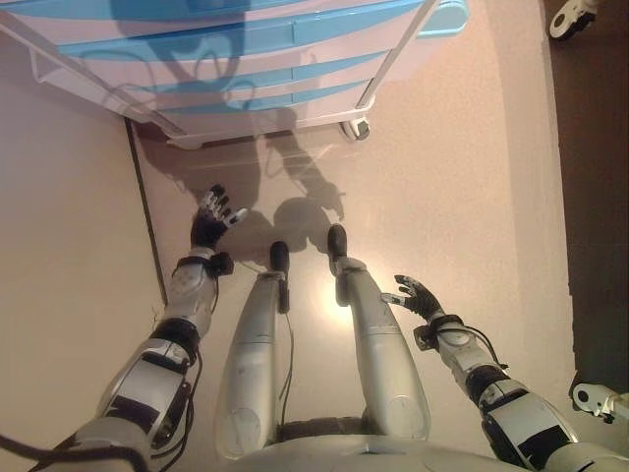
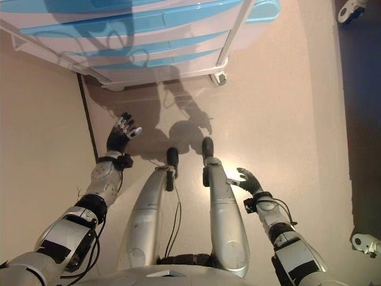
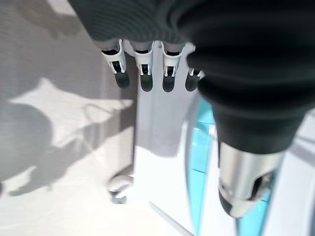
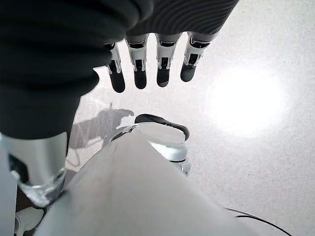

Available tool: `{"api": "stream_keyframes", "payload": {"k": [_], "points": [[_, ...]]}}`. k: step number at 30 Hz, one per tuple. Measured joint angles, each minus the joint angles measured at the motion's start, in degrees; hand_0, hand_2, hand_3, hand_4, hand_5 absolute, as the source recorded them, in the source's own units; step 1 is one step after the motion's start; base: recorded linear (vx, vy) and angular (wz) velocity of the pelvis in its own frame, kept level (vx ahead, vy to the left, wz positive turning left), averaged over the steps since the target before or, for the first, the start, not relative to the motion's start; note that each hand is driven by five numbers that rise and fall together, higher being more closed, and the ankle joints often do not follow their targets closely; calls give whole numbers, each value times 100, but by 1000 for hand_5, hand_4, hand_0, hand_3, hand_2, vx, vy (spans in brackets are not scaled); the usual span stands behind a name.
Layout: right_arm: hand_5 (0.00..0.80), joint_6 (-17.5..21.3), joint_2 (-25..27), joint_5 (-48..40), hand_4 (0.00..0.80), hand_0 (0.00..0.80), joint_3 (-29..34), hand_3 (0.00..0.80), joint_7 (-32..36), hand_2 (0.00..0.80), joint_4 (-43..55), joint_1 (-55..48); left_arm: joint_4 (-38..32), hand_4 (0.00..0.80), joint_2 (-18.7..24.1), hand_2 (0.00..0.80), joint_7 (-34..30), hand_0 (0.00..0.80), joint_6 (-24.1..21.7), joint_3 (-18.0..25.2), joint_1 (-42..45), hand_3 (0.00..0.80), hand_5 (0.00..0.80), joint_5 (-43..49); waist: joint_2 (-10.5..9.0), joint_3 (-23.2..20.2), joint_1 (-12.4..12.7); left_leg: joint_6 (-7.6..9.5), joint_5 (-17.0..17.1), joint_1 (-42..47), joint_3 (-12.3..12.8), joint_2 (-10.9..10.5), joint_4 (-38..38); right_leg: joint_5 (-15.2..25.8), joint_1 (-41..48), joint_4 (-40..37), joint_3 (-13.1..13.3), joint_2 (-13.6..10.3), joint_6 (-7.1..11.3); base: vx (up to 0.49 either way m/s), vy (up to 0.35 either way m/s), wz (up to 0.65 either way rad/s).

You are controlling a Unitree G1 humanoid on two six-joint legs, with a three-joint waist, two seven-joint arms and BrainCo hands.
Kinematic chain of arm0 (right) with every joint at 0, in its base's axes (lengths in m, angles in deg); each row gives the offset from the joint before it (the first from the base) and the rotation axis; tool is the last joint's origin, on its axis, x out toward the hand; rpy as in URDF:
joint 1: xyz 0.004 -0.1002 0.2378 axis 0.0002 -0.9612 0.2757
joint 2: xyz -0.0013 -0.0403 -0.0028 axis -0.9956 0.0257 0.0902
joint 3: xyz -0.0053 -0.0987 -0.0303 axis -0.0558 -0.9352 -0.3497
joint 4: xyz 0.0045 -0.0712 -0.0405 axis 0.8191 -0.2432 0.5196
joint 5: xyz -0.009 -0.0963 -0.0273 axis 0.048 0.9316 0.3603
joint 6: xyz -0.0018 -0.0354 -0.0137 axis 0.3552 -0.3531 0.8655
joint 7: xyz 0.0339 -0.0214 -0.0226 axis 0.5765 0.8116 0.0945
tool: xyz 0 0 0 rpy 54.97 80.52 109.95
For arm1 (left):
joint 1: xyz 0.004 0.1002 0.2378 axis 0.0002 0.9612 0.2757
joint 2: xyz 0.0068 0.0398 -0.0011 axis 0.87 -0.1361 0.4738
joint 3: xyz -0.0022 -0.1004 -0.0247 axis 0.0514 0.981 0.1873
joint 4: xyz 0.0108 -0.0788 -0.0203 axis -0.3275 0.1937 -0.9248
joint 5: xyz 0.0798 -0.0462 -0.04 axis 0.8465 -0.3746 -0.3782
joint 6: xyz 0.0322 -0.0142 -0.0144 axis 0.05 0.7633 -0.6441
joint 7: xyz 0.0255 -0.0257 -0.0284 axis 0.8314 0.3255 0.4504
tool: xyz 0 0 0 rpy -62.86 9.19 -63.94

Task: Open the drawer and pick up the medicine

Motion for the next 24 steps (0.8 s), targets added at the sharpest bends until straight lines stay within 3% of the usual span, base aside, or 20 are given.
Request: {"api": "stream_keyframes", "payload": {"k": [18,24], "points": [[0,-172,131,27,0,0,-336,0,-28,0,91,-121,-224,0,370,0,-92,0,498,-4,-1384,0,0,-674,-18,23,-205,37,-54,43,76,106,-33,94,130,-238,65,104,24,0,-6,-3],[0,-171,128,21,0,0,-452,0,-44,0,112,-121,-256,0,420,0,-535,0,521,4,-1714,0,0,-1576,-49,35,-304,36,-54,93,64,106,-109,98,183,-313,63,105,21,14,-27,0]]}}
